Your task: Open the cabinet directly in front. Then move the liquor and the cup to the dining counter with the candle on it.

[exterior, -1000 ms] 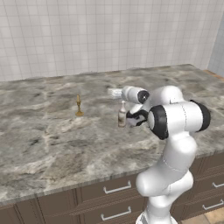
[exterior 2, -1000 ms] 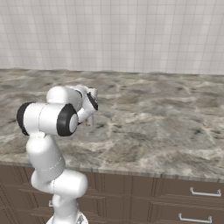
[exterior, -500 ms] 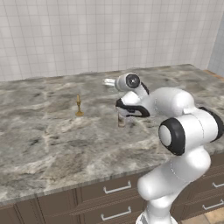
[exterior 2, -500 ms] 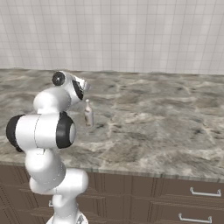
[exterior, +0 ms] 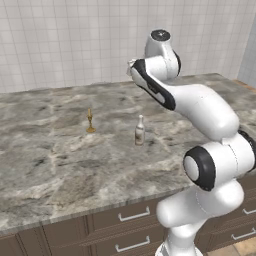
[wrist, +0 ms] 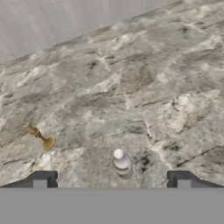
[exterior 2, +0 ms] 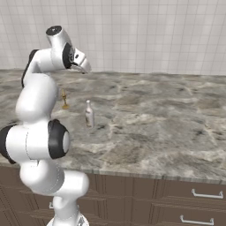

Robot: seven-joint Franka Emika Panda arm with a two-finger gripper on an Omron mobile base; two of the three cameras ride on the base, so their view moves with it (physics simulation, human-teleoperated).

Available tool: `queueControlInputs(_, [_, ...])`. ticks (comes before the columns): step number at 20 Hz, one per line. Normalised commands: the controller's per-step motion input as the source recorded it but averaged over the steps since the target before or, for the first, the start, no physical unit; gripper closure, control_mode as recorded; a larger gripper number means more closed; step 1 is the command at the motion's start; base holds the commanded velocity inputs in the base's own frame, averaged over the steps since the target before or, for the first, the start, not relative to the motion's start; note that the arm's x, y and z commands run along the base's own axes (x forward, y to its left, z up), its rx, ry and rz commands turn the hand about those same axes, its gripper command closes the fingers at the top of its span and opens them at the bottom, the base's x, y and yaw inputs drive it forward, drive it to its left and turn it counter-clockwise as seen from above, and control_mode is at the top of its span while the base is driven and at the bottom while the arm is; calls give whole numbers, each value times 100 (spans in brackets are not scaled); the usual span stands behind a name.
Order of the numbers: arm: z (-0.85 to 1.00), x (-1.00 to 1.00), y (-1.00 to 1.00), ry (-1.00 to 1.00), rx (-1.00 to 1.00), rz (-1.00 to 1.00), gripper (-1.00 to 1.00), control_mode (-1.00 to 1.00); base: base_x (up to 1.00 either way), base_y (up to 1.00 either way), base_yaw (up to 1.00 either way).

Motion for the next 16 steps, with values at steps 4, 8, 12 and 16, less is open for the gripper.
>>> queueControlInputs(4, [83, -100, -48, 25, 0, 0, -100, -100, 0, 0, 0])
queueControlInputs(8, [12, -100, -44, -9, 3, 0, -100, -100, 0, 0, 0])
queueControlInputs(12, [0, -100, -5, -36, 0, 1, -100, -100, 0, 0, 0])
queueControlInputs(16, [1, -100, -6, -85, 0, 4, -100, -100, 0, 0, 0])
